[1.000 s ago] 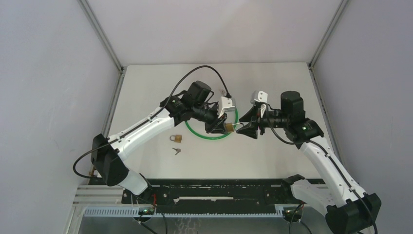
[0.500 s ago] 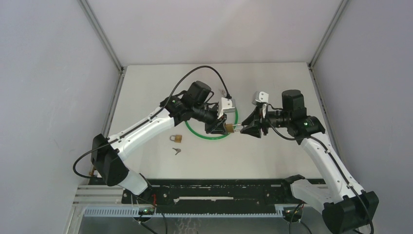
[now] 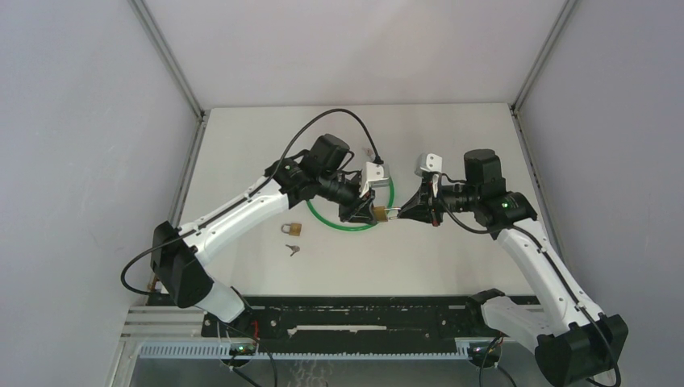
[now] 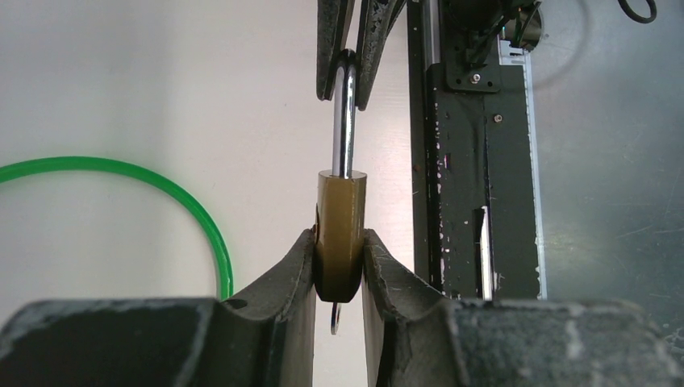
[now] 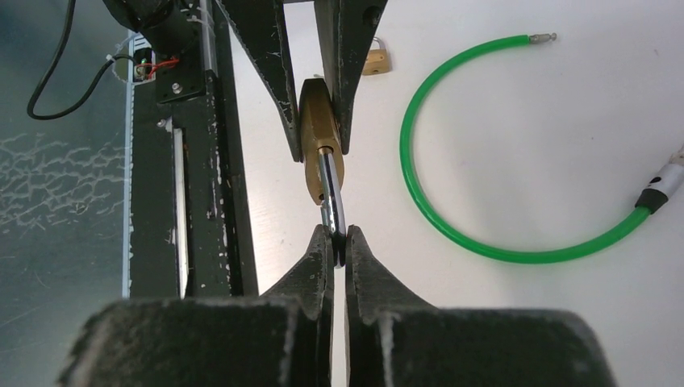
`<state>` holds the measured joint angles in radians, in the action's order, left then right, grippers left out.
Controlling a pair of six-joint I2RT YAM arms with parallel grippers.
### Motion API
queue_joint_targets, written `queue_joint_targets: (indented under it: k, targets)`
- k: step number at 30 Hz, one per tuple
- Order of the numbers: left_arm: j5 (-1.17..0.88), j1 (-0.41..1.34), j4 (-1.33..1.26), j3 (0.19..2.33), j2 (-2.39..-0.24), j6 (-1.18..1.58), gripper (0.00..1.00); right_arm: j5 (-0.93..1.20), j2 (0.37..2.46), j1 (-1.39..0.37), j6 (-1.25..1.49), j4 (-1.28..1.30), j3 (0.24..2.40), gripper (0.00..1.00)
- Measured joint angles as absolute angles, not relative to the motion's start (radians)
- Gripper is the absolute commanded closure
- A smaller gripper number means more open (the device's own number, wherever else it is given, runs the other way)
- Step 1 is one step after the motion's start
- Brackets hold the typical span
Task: Lock with the key
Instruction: Lock the lock.
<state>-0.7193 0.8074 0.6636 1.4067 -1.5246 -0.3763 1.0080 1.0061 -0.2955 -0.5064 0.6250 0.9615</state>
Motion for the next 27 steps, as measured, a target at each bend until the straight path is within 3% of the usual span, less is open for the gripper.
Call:
queue_joint_targets:
  k: [27]
  targets:
    - [-0.793,0.796,0.695,1.41,-1.533,-0.368,1.0,0.949,0.956,-0.353,-0.377,0.55,0.938,1.0]
